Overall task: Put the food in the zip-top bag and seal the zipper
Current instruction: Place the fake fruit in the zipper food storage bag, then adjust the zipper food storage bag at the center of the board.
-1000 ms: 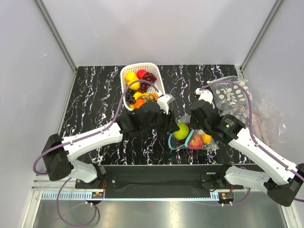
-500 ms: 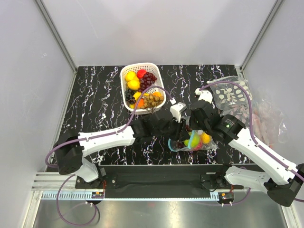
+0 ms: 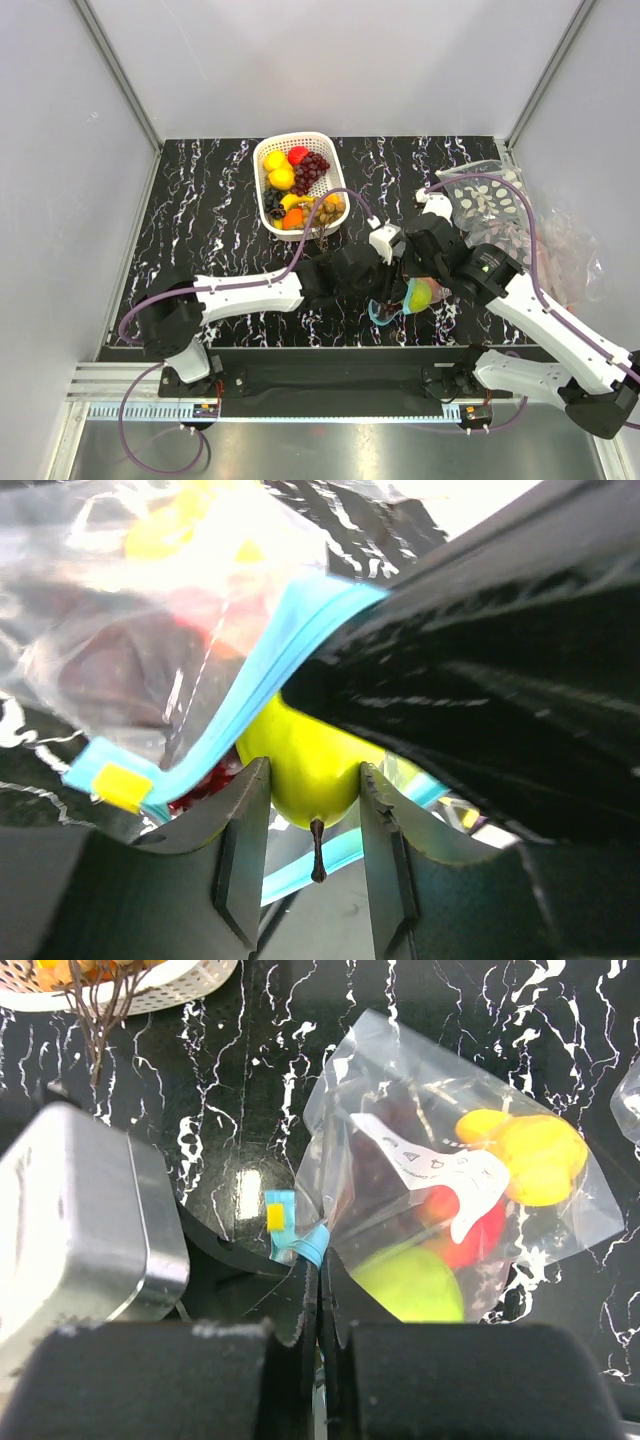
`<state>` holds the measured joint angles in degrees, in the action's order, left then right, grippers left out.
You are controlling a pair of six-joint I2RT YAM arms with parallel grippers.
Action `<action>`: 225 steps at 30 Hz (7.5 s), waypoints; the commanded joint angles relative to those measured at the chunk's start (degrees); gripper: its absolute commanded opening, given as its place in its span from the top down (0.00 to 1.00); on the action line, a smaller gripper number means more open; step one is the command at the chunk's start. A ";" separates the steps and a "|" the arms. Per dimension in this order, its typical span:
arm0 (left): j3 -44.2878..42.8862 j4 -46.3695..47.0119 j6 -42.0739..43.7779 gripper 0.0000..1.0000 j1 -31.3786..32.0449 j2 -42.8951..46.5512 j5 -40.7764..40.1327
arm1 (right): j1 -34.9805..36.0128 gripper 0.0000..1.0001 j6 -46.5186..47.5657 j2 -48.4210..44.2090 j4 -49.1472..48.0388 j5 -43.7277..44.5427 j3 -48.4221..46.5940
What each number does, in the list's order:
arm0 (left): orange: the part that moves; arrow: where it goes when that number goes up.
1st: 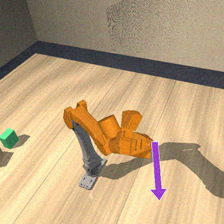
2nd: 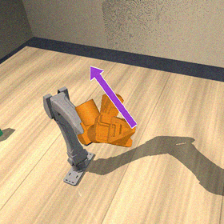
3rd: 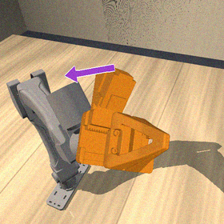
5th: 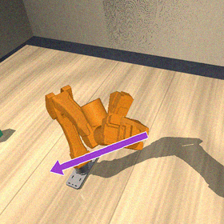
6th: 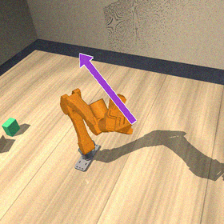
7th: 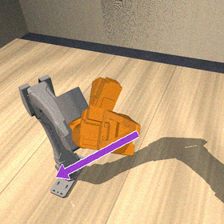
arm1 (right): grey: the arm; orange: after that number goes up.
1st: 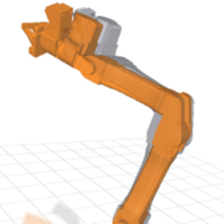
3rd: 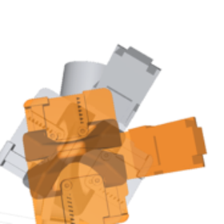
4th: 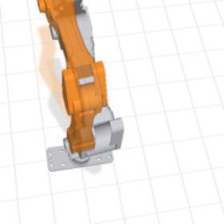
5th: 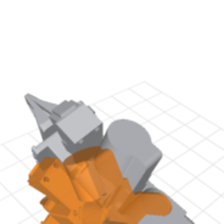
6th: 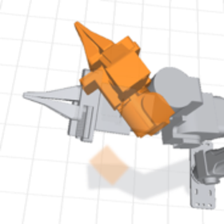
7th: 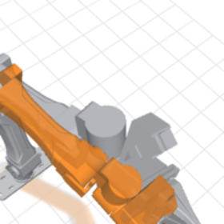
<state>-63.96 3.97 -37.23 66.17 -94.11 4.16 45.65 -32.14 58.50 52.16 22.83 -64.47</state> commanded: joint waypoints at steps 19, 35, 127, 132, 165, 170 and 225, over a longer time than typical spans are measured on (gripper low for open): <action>-3.02 -18.90 5.07 0.14 2.03 17.89 -10.30 | 0.49 1.00 -1.70 -1.46 -3.56 1.60 -2.33; 2.79 -19.26 5.50 0.32 -5.17 13.60 -11.02 | 0.41 1.00 -2.13 -1.37 -3.38 0.46 -2.59; -8.63 -31.21 7.53 0.96 -17.04 17.82 5.06 | 3.48 0.00 10.08 -3.66 -9.01 -31.09 3.04; -9.86 -30.77 6.82 0.94 -16.95 17.73 6.03 | 5.59 0.00 11.13 -0.42 -5.85 -26.01 0.40; -2.93 -18.60 8.31 0.01 -33.64 26.34 15.16 | 11.04 0.94 7.62 -5.67 1.10 -14.64 1.27; 2.79 -4.16 12.88 0.01 -34.71 25.90 24.64 | 11.04 0.93 8.32 -9.98 -0.83 -20.10 3.12; -12.92 7.22 46.10 0.07 -30.57 -12.33 66.49 | 11.04 0.98 8.15 -12.80 2.68 -17.56 2.59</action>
<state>-73.95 7.33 9.34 36.71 -106.26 67.90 56.36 -23.83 46.50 56.47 5.02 -60.71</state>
